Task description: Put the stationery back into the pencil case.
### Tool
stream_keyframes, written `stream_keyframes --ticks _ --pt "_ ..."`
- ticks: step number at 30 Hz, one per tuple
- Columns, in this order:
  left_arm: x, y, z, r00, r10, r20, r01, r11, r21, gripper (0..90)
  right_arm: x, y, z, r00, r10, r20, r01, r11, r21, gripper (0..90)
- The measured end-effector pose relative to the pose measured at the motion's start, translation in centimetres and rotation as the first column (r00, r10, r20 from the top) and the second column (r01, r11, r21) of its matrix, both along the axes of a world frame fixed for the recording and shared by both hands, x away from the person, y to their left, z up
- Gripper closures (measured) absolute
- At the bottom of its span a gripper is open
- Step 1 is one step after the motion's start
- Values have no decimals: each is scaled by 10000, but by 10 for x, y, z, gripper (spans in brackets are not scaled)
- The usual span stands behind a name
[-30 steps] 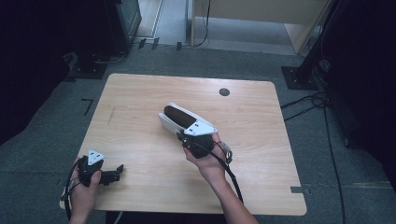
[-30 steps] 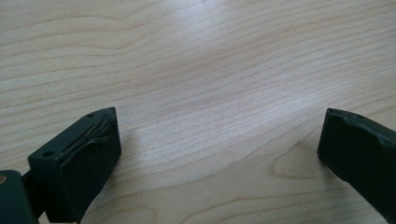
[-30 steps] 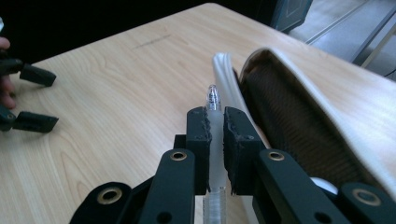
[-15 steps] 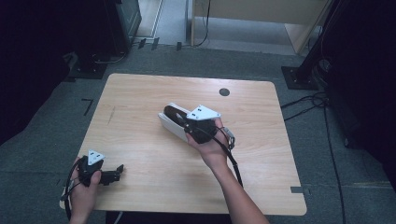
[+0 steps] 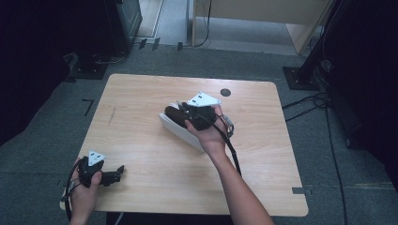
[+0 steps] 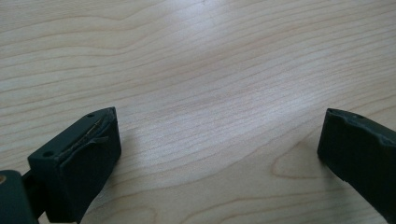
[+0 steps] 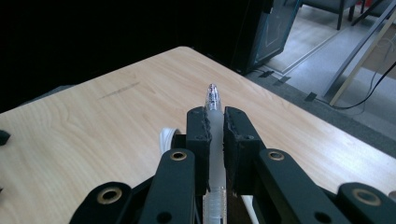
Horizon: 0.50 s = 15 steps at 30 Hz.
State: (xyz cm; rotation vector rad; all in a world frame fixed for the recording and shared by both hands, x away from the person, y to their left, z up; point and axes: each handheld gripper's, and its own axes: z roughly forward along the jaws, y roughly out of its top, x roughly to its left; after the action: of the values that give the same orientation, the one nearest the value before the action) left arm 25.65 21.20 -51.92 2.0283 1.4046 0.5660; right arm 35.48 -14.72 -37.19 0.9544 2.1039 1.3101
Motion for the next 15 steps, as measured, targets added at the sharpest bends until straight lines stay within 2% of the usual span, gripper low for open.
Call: stream_keyframes --ticks 8,15 --pt "0 0 0 10000 -6 -3 6 10000 8 0 20 9 -5 9999 69 121 -66 9995 -307 813" --pt "0 0 0 10000 -11 -7 11 10000 3 0 34 13 -14 9999 42 162 -38 9997 -240 812"
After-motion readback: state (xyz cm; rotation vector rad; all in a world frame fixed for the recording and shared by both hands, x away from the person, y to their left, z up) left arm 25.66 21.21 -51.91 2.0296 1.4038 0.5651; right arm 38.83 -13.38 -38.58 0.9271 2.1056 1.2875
